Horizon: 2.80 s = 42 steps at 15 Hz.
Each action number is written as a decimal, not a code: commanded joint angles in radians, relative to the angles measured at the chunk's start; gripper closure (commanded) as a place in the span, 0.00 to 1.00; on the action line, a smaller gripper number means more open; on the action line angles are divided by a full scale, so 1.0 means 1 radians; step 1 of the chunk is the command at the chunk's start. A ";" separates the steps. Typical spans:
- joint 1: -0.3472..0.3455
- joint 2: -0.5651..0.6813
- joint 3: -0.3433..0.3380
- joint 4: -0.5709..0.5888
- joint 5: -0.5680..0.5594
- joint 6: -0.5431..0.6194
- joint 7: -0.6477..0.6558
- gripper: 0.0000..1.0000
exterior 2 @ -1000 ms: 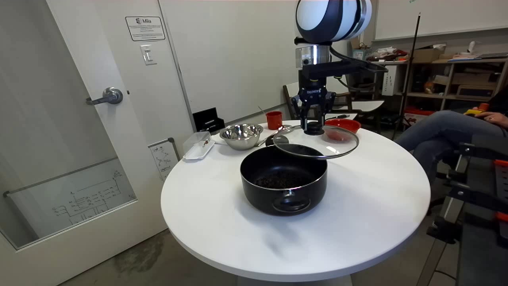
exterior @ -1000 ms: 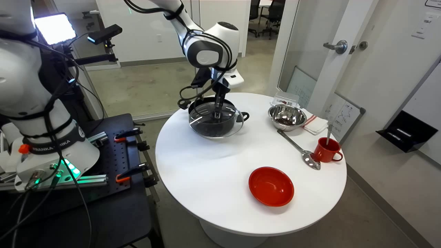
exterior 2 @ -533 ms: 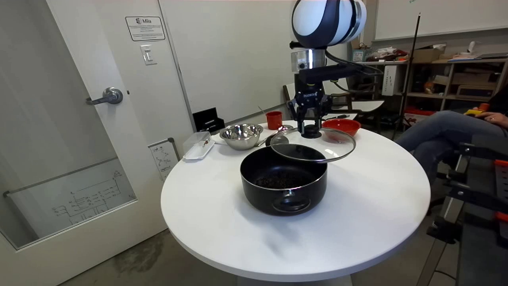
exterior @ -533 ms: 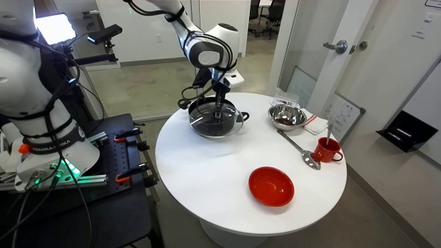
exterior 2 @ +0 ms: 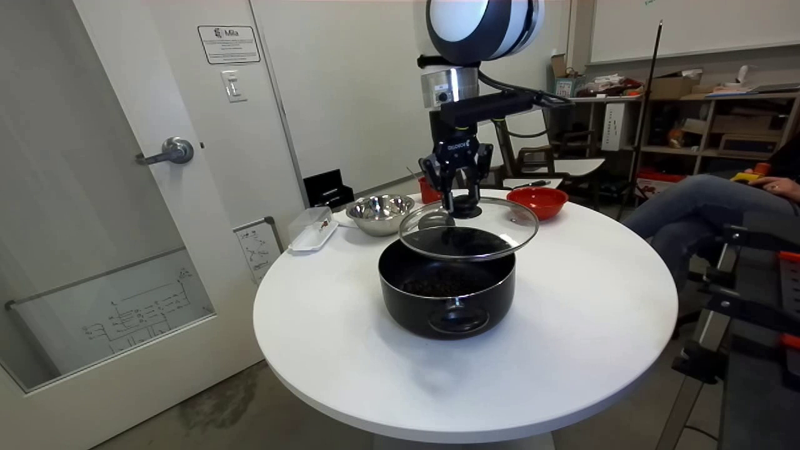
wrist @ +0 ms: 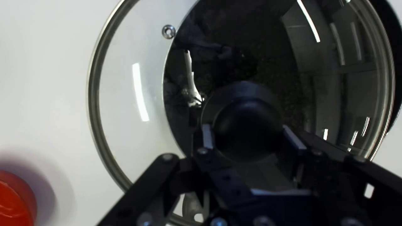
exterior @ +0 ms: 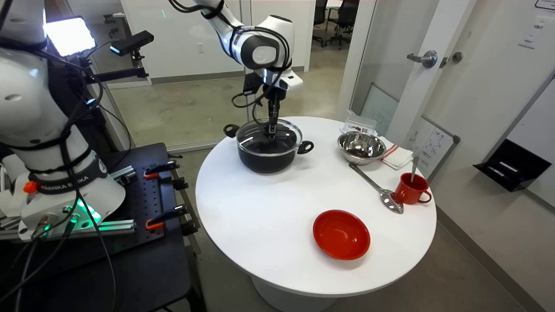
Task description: Pick up the lid from the pot and put it on the table, then pick up the red bowl and pour it's contents in the pot and pick up the lid and put it back on the pot
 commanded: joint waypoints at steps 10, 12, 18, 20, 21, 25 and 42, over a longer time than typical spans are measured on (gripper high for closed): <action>0.034 0.069 0.035 0.136 -0.015 -0.059 0.007 0.75; 0.037 0.075 0.037 0.142 -0.015 -0.058 0.005 0.75; 0.047 0.070 0.042 0.133 -0.014 -0.055 0.002 0.75; 0.050 0.067 0.044 0.128 -0.014 -0.052 0.003 0.75; 0.052 0.066 0.045 0.126 -0.015 -0.050 0.003 0.75; 0.058 0.066 0.047 0.122 -0.013 -0.051 0.003 0.75; 0.049 0.109 0.029 0.113 -0.010 0.049 -0.004 0.75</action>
